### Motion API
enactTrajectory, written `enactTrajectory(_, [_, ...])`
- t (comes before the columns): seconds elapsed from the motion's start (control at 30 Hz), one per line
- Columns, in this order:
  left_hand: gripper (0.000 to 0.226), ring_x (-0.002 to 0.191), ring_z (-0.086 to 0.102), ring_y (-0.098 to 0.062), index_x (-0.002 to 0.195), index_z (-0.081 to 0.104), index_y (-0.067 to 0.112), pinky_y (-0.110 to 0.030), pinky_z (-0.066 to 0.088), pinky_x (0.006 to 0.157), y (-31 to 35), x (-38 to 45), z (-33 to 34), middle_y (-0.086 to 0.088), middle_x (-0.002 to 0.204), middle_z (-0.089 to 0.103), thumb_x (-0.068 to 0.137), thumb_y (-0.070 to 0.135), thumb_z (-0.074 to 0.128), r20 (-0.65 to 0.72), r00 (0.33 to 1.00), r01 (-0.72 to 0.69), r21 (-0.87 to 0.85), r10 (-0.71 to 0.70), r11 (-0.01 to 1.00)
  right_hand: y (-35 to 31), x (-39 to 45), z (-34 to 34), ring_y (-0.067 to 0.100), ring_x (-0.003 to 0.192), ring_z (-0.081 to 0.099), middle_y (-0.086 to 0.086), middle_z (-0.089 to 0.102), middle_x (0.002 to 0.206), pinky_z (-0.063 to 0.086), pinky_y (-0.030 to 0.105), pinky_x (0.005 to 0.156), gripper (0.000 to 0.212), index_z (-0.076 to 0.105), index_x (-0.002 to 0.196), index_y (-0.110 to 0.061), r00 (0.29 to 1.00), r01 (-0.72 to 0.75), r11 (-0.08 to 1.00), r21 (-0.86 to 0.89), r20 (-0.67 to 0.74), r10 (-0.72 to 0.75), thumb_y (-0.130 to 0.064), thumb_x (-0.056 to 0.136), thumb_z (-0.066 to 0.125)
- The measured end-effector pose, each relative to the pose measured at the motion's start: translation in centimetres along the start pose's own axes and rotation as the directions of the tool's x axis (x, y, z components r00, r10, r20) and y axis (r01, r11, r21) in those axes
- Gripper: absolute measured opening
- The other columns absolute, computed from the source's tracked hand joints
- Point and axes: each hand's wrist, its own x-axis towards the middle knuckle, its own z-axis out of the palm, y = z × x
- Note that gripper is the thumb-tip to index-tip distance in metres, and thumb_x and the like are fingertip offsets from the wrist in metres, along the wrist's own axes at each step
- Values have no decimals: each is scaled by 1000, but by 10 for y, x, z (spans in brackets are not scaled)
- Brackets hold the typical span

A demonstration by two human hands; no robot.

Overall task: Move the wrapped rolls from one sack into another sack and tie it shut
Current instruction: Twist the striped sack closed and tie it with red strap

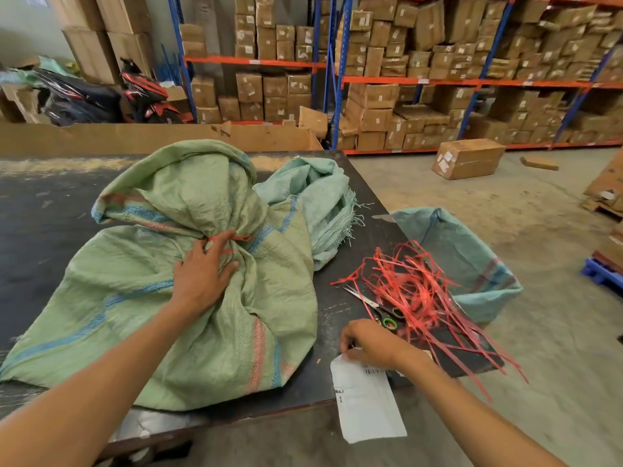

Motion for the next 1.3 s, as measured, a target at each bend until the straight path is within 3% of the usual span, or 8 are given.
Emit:
enactTrajectory(0.3, [39, 129, 46, -37, 129, 46, 43, -65, 26, 104, 13, -15, -15, -15, 146, 39, 93, 58, 45, -175, 984, 18, -8, -20, 1000, 4, -30, -20, 0, 72, 46, -12, 54, 83, 39, 16, 67, 9, 55, 92, -22, 988, 123, 968, 218, 61, -139, -16, 97, 56])
enactTrajectory(0.47, [90, 144, 23, -42, 130, 41, 36, -71, 11, 109, 26, -10, -26, -17, 160, 18, 62, 94, 50, -7, 992, 126, 168, -127, 978, -5, -32, -35, 4, 73, 44, -8, 53, 84, 38, 19, 68, 18, 51, 86, -28, 984, 158, 926, 343, 21, -175, -15, 98, 54])
enactTrajectory(0.57, [96, 139, 29, -44, 139, 27, 27, -70, 19, 109, 39, -8, -25, -23, 152, 26, 66, 67, 73, 85, 968, 215, 193, -234, 957, -15, -26, -53, 0, 71, 43, -10, 51, 83, 38, 17, 67, 10, 51, 93, -21, 980, 190, 903, 386, -21, -197, -13, 100, 51])
enactTrajectory(0.67, [67, 120, 48, -44, 135, 26, 33, -67, 33, 101, 45, -12, -23, -21, 131, 45, 82, 27, 67, 59, 984, 161, 132, -170, 978, -27, -18, -70, 4, 67, 42, -7, 49, 77, 36, 17, 63, 6, 51, 98, -14, 969, 246, 847, 471, -97, -227, -8, 100, 52])
enactTrajectory(0.87, [37, 87, 56, -31, 90, 46, 29, -50, 51, 75, 2, -20, -48, -7, 117, 56, 74, -4, 50, -150, 988, 42, 52, -34, 998, -46, 8, -97, 14, 79, 48, 0, 55, 84, 40, 31, 75, 26, 51, 115, -17, 956, 273, 725, 633, -94, -278, -10, 93, 64])
enactTrajectory(1.03, [30, 88, 59, -36, 113, 52, 28, -48, 51, 69, -48, -6, -79, -10, 111, 52, 92, 8, 46, -320, 925, 211, -22, -207, 977, -92, 35, -130, 1, 92, 66, -4, 69, 106, 53, 19, 82, 20, 62, 112, -12, 931, 267, 681, 682, -1, -364, -7, 93, 66])
enactTrajectory(1.13, [20, 106, 56, -35, 118, 55, 33, -48, 51, 81, -63, 13, -89, -6, 123, 47, 98, 30, 52, -262, 943, 175, -132, -205, 976, -134, 54, -143, 13, 90, 69, 6, 73, 103, 55, 24, 78, 14, 70, 106, -10, 903, 318, 693, 647, 14, -428, -12, 92, 69])
enactTrajectory(1.3, [62, 128, 40, -37, 146, 41, 43, -47, 32, 109, -55, 58, -98, -12, 140, 37, 92, 72, 28, -54, 990, 127, -101, -133, 987, -201, 92, -140, 17, 95, 68, 5, 73, 105, 53, 27, 83, 18, 72, 110, -10, 840, 378, 649, 661, 50, -540, -10, 93, 68])
